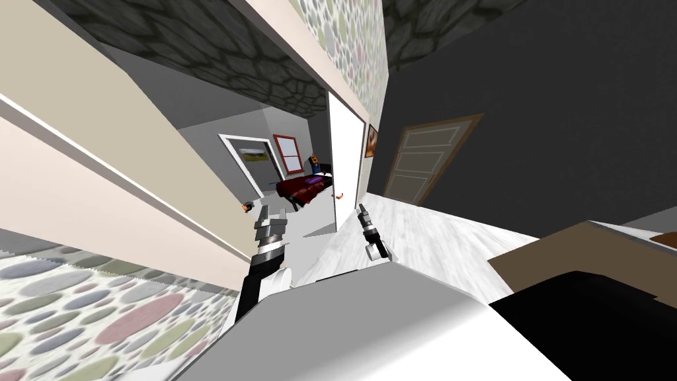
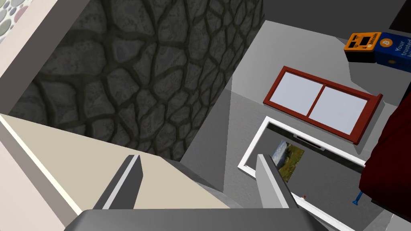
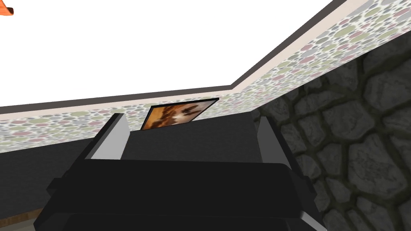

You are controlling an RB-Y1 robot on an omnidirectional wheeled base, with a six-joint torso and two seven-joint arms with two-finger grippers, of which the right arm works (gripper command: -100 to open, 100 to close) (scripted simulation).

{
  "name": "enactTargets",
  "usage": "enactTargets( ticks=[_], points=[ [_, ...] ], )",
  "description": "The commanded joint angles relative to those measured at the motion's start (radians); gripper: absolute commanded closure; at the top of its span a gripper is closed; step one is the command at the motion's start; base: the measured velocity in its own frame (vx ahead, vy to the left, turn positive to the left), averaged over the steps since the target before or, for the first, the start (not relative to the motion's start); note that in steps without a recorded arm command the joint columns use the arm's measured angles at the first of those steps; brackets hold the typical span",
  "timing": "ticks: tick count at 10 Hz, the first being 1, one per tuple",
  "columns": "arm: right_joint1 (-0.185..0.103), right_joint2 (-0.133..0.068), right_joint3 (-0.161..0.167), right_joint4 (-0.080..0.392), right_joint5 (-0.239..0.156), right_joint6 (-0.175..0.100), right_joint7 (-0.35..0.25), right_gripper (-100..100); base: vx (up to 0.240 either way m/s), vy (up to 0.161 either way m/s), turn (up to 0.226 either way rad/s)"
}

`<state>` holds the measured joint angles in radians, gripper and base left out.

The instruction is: Push the door open

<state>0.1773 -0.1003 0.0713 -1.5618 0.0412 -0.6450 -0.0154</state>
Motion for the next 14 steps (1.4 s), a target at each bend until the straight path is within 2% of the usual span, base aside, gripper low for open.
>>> enactTargets(
  ticks=[1,14],
  points=[
    [-0.014,-0.001,0.008,0.042,0.008,-0.013,-0.009,-100,0.081,-0.087,0.052],
    [-0.138,-0.003,0.061,0.348,0.070,-0.077,-0.080,-100,0.083,-0.083,0.057]
  ],
)
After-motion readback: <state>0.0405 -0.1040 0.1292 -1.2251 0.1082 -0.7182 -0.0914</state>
